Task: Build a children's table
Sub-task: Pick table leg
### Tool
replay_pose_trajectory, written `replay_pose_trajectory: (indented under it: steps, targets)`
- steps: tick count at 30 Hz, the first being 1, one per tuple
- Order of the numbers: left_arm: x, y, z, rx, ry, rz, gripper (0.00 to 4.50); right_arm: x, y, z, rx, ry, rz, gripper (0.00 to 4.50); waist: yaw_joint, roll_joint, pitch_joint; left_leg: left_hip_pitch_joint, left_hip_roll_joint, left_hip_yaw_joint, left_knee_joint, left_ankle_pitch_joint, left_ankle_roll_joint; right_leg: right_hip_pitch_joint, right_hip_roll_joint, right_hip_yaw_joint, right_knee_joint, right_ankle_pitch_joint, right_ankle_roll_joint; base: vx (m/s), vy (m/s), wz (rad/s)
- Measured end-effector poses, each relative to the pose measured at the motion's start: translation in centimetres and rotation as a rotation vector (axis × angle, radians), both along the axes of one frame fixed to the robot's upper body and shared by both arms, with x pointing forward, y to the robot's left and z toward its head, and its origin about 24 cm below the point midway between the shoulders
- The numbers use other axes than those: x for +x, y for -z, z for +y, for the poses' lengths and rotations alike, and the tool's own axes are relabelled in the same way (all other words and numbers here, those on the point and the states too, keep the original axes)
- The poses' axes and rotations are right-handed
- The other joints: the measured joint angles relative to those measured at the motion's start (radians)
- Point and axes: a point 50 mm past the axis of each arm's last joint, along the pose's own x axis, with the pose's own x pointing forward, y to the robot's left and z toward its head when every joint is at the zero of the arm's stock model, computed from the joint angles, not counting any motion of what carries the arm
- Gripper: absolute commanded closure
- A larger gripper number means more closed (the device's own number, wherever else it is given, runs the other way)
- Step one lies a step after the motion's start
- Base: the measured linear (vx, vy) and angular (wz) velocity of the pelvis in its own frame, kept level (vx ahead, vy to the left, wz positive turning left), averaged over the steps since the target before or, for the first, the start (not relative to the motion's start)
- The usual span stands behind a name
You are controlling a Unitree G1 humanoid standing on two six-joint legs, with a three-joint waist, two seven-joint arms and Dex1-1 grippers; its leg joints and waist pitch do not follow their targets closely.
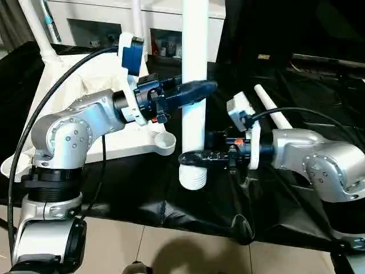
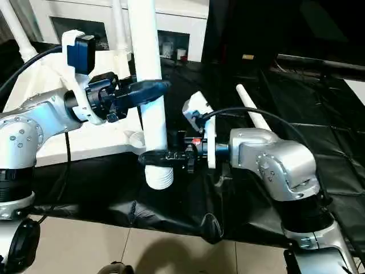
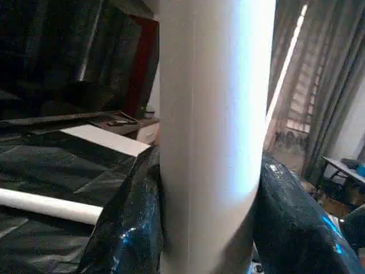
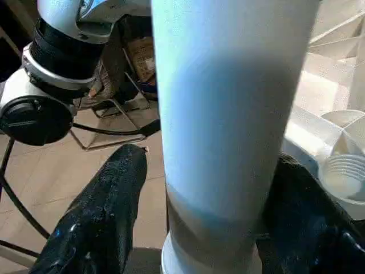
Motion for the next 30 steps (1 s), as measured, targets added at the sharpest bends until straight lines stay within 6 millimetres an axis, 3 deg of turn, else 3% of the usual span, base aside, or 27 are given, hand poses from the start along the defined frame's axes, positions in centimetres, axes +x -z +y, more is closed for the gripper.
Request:
replay_pose_trajectory:
  steps: [9, 21, 30]
  targets:
    - [-0.17, 0.04, -0.32, 0.009, 0.020, -0.007, 2.71, -0.02, 0.34, 0.24, -0.009, -0.008, 0.014, 1.43, 0.000, 0.000, 0.000, 0.000, 0.000, 0.000, 0.000, 0.000, 0.000, 0.000, 0.000, 0.000, 0.000, 0.000, 0.000, 0.000, 0.000, 0.00]
    - [-0.23, 0.09, -0.41, 0.011, 0.032, -0.008, 2.71, -0.01, 0.65, 0.42, -0.032, -0.008, 0.009, 2.48, -0.001, 0.000, 0.000, 0.000, 0.000, 0.000, 0.000, 0.000, 0.000, 0.000, 0.000, 0.000, 0.000, 0.000, 0.000, 0.000, 0.000, 0.00]
    - [-0.23, 0.09, -0.38, 0.014, 0.031, -0.008, 2.71, -0.02, 0.66, 0.55, -0.030, -0.011, 0.004, 2.61, -0.001, 0.000, 0.000, 0.000, 0.000, 0.000, 0.000, 0.000, 0.000, 0.000, 0.000, 0.000, 0.000, 0.000, 0.000, 0.000, 0.000, 0.00]
